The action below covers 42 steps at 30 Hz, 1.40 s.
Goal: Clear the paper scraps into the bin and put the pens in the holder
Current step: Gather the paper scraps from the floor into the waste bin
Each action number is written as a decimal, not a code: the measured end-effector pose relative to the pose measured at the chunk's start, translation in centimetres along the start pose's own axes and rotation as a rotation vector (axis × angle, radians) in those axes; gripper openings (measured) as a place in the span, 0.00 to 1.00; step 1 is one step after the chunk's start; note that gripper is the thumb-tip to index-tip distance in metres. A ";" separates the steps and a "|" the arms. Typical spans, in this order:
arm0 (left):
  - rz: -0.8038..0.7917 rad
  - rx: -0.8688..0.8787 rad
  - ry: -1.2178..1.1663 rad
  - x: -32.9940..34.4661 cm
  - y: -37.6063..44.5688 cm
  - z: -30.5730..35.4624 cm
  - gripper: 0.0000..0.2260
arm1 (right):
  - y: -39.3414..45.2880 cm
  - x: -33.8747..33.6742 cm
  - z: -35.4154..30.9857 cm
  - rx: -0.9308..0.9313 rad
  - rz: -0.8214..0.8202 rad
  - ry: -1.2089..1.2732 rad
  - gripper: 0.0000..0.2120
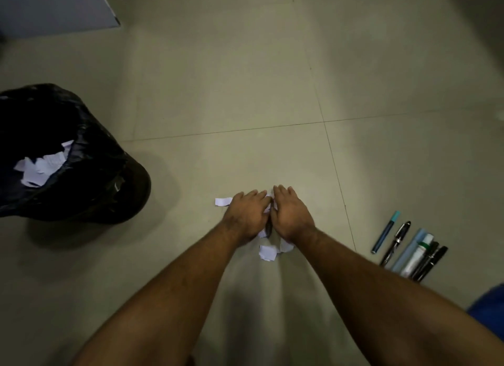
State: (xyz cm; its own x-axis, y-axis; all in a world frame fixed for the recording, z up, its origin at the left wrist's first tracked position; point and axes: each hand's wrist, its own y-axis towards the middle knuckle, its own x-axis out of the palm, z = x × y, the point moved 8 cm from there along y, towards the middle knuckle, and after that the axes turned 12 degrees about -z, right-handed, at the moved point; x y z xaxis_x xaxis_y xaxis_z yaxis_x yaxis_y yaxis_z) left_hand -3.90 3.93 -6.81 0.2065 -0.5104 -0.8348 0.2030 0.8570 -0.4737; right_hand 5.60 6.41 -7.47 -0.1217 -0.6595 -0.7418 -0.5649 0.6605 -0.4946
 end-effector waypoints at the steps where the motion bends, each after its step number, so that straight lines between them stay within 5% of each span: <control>1: 0.068 0.003 -0.005 -0.5 -1.0 -0.1 0.19 | -0.4 0.3 -0.1 0.023 -0.028 -0.028 0.32; 4: 0.240 -0.050 -0.033 -1.4 -3.8 -1.3 0.26 | -1.4 1.6 -0.4 0.063 -0.134 -0.075 0.38; 8: -0.140 -0.245 -0.024 1.8 -4.7 -3.8 0.54 | -2.9 2.3 -0.3 0.155 -0.238 -0.120 0.55; 11: -0.263 -0.265 0.071 2.9 -4.7 -3.7 0.61 | -3.8 2.9 0.3 0.282 -0.256 -0.195 0.63; 15: -0.212 -0.215 0.162 2.9 -4.7 -1.6 0.53 | -4.9 3.6 0.1 0.423 -0.192 -0.155 0.58; 19: -0.105 -0.244 -0.062 2.4 -6.0 -1.6 0.45 | -4.4 3.2 -1.4 0.301 -0.023 -0.058 0.40; 23: 0.038 -0.437 -0.109 1.9 -8.8 -3.6 0.37 | -4.8 3.1 -0.7 0.301 0.045 0.100 0.41; 28: -0.131 -0.636 -0.165 3.6 -10.4 -3.5 0.25 | -6.9 3.2 0.6 0.471 0.124 0.148 0.36; 33: -0.086 -0.626 -0.283 3.5 -8.5 -0.9 0.21 | -5.9 4.2 -0.8 0.379 0.056 0.218 0.32; 38: 0.028 -0.524 -0.397 2.2 -7.2 -0.9 0.18 | -4.9 3.2 -1.1 0.269 0.125 0.273 0.40; 42: 0.103 -0.509 -0.184 0.5 -7.2 -2.6 0.24 | -4.1 1.5 -0.6 0.239 0.137 0.120 0.47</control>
State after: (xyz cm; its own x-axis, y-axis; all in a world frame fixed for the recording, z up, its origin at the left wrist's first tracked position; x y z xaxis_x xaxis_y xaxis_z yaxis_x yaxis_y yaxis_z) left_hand -7.72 -2.29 -4.56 0.3744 -0.3870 -0.8426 -0.3064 0.8060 -0.5064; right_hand 7.27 2.55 -6.31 -0.2873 -0.5866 -0.7571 -0.3299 0.8027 -0.4968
